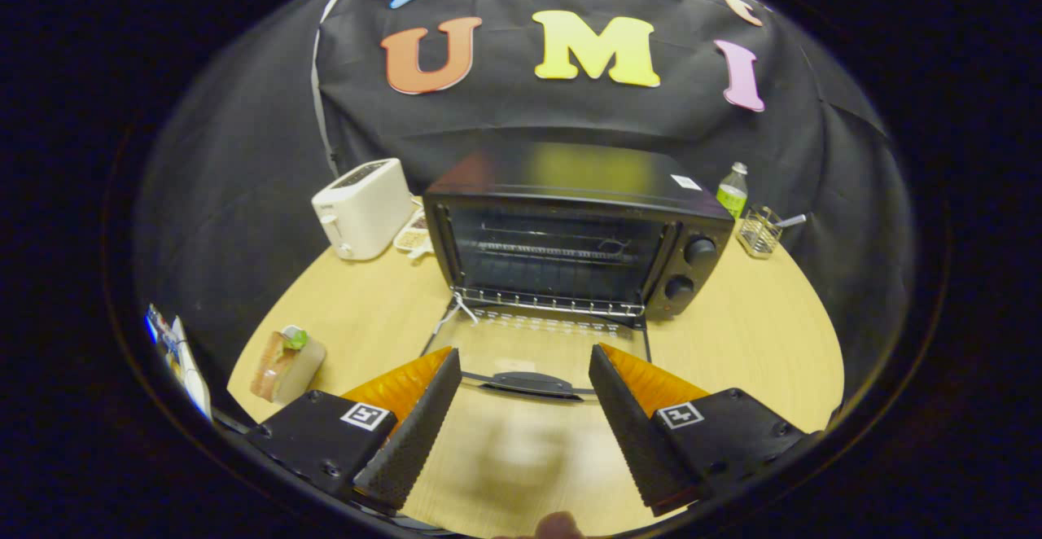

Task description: Open the toaster oven, put the food inside, and close the toaster oven door.

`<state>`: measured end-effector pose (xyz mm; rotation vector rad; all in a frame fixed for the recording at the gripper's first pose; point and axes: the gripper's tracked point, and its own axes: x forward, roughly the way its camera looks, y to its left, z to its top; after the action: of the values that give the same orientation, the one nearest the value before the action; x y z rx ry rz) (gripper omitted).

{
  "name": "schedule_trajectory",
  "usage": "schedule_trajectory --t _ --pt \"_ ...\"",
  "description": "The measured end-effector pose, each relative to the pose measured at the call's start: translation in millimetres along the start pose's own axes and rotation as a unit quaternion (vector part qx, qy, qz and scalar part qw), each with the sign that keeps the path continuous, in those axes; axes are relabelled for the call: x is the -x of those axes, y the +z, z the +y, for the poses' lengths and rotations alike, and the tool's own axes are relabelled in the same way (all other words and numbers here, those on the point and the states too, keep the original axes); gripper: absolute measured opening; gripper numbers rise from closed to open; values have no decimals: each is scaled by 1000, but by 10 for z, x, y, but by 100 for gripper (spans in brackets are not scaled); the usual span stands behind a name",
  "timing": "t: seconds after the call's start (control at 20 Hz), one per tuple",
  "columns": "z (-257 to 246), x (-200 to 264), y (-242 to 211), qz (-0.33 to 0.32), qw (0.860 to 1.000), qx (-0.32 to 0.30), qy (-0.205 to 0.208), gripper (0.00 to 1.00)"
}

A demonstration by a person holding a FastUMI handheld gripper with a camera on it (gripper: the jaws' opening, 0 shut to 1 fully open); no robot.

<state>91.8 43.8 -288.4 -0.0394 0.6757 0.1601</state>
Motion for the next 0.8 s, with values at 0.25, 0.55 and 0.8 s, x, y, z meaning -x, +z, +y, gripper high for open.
schedule_trajectory --t 0.25,0.55,0.8 --pt "793 196 167 6 993 -9 114 100" --pt "1795 173 -129 74 968 -25 239 100" --pt "2365 96 -541 160 938 -79 298 100"
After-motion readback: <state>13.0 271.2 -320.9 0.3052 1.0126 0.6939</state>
